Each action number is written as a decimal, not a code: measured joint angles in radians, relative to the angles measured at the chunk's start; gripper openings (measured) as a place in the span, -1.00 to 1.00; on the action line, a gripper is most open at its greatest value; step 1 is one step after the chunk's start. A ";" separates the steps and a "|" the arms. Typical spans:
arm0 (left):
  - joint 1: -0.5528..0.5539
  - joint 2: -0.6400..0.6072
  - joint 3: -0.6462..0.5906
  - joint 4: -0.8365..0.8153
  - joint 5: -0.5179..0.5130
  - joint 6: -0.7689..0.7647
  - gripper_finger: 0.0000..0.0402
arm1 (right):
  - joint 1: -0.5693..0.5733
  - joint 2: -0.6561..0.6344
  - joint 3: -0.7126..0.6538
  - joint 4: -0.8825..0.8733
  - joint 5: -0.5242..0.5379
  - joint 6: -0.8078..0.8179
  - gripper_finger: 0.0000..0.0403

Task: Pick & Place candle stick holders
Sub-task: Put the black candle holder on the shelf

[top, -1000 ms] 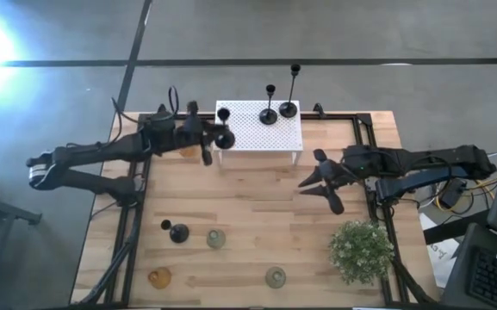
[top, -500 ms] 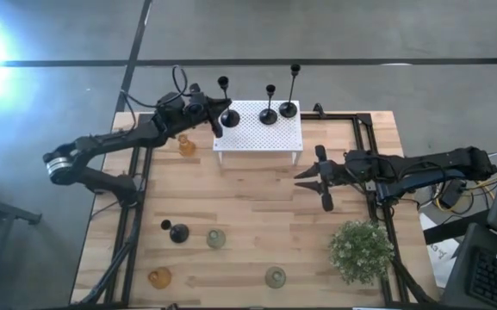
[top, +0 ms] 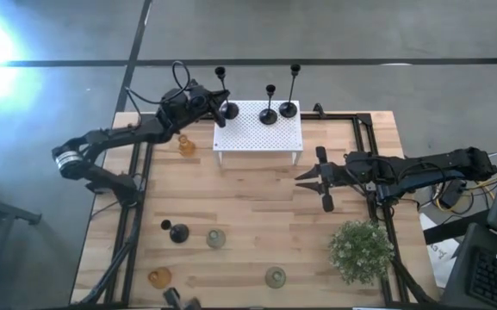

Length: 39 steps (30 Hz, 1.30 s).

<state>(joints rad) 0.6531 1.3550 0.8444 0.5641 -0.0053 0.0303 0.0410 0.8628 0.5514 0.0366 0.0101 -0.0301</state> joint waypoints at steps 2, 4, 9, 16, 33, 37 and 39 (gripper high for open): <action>0.007 0.018 0.000 0.006 -0.009 -0.001 -0.91 | 0.000 -0.001 0.000 0.000 0.000 0.000 -0.66; 0.017 0.032 0.000 0.010 -0.012 -0.006 -0.91 | 0.000 -0.002 0.000 0.000 0.000 0.001 -0.66; 0.029 0.076 0.016 0.041 -0.014 -0.012 -0.91 | 0.000 -0.002 0.000 0.001 0.000 0.000 -0.66; 0.038 0.138 0.070 0.038 -0.014 -0.012 -0.91 | -0.001 -0.002 0.000 0.000 0.000 0.001 -0.66; 0.065 0.148 0.077 -0.010 -0.016 -0.008 -0.91 | -0.001 0.004 0.000 -0.002 -0.006 0.003 -0.66; 0.067 0.147 0.077 -0.015 -0.015 -0.010 -0.91 | -0.001 0.003 0.000 -0.002 -0.006 0.003 -0.66; 0.067 0.147 0.077 -0.015 -0.015 -0.010 -0.91 | -0.001 0.004 0.000 -0.001 -0.006 0.003 -0.66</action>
<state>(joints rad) 0.7204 1.5021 0.9215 0.5489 -0.0204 0.0201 0.0402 0.8665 0.5514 0.0353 0.0036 -0.0273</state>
